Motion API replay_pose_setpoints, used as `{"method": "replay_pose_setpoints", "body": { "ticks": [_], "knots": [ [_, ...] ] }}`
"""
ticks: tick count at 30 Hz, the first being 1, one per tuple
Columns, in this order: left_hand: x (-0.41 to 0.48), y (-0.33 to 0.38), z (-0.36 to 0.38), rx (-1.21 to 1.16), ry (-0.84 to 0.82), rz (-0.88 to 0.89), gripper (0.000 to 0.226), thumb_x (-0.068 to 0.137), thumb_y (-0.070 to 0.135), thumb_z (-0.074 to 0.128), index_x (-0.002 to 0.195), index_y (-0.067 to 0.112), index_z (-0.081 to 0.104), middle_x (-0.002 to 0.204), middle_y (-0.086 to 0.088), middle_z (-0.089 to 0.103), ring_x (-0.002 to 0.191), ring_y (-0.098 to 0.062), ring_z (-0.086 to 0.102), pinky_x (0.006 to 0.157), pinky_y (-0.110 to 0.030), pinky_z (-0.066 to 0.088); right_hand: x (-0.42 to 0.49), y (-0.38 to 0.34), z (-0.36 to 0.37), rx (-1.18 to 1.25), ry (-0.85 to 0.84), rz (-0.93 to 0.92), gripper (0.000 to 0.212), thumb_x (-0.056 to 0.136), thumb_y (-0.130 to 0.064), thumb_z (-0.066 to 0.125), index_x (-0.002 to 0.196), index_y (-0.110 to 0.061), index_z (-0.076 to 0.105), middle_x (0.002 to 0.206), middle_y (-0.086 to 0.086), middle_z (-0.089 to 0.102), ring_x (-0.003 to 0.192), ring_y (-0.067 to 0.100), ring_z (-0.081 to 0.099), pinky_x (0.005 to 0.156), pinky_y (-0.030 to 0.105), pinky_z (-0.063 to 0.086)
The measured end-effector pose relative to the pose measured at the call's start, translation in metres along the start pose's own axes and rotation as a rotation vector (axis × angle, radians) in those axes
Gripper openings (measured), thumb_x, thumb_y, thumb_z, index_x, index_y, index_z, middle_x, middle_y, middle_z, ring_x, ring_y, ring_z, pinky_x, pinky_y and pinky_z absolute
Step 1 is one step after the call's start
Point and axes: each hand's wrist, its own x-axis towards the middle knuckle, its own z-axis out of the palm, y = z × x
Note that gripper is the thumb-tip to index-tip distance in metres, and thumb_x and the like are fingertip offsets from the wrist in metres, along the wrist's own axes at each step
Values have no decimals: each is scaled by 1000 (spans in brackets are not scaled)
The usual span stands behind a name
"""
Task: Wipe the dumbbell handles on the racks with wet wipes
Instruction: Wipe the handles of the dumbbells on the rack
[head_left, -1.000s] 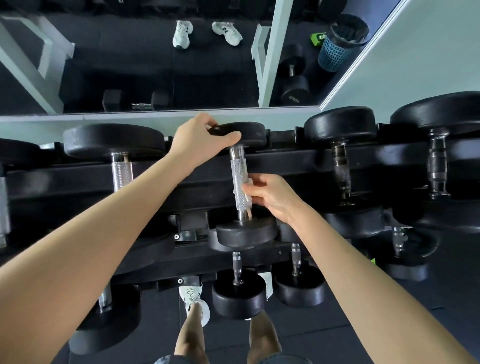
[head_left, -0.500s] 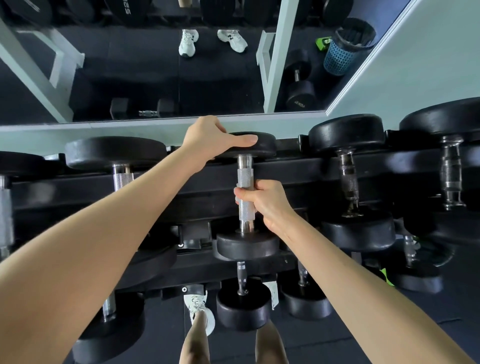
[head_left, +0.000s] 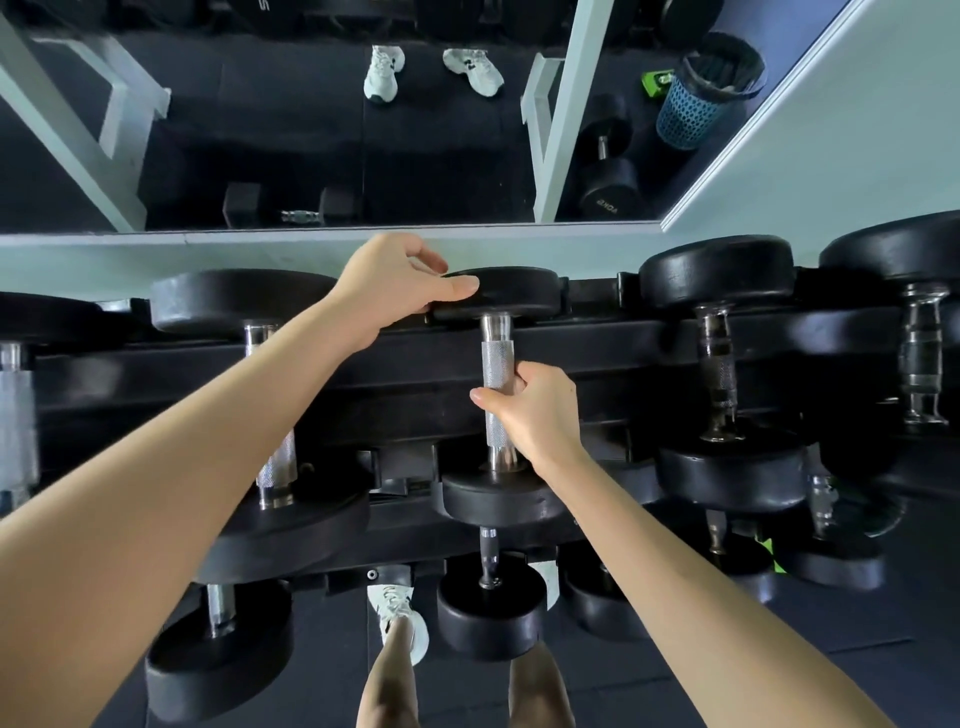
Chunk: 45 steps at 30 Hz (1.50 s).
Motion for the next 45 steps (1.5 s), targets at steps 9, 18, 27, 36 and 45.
{"method": "replay_pose_setpoints", "body": {
  "ticks": [9, 18, 27, 36, 45],
  "knots": [
    [-16, 4, 22, 138, 150, 134, 49, 76, 49, 72, 113, 18, 62, 112, 5, 62, 101, -9, 55, 78, -23, 42, -14, 7, -11, 107, 13, -11, 20, 89, -7, 46, 82, -22, 58, 73, -8, 52, 64, 6, 46, 59, 16, 37],
    [-24, 4, 41, 112, 288, 183, 52, 73, 51, 74, 112, 18, 63, 97, 10, 61, 89, -6, 53, 67, -15, 40, -21, 14, -18, -54, 103, -190, 24, 94, -12, 48, 82, -20, 68, 64, 4, 61, 56, 10, 49, 54, 21, 40],
    [-31, -2, 52, 78, 376, 198, 44, 75, 48, 74, 111, 24, 63, 104, 9, 64, 87, -6, 53, 66, -6, 32, -12, -7, -4, -126, 296, -53, 42, 95, -28, 51, 55, -22, 42, 49, -11, 40, 47, 3, 37, 53, 12, 34],
    [-31, -3, 54, 11, 390, 162, 45, 74, 48, 74, 111, 25, 63, 107, 11, 63, 89, -4, 52, 67, -7, 33, 16, -40, -21, -106, 253, -12, 32, 88, -25, 59, 57, -13, 60, 48, -8, 47, 44, 3, 41, 44, 12, 28],
    [-32, -3, 51, 19, 373, 158, 43, 74, 48, 74, 108, 25, 63, 102, 10, 62, 87, -6, 55, 68, -12, 38, -23, 12, -18, -254, 116, -77, 50, 87, -19, 60, 46, -19, 31, 44, -5, 33, 45, 9, 29, 48, 22, 22]
  ]
}}
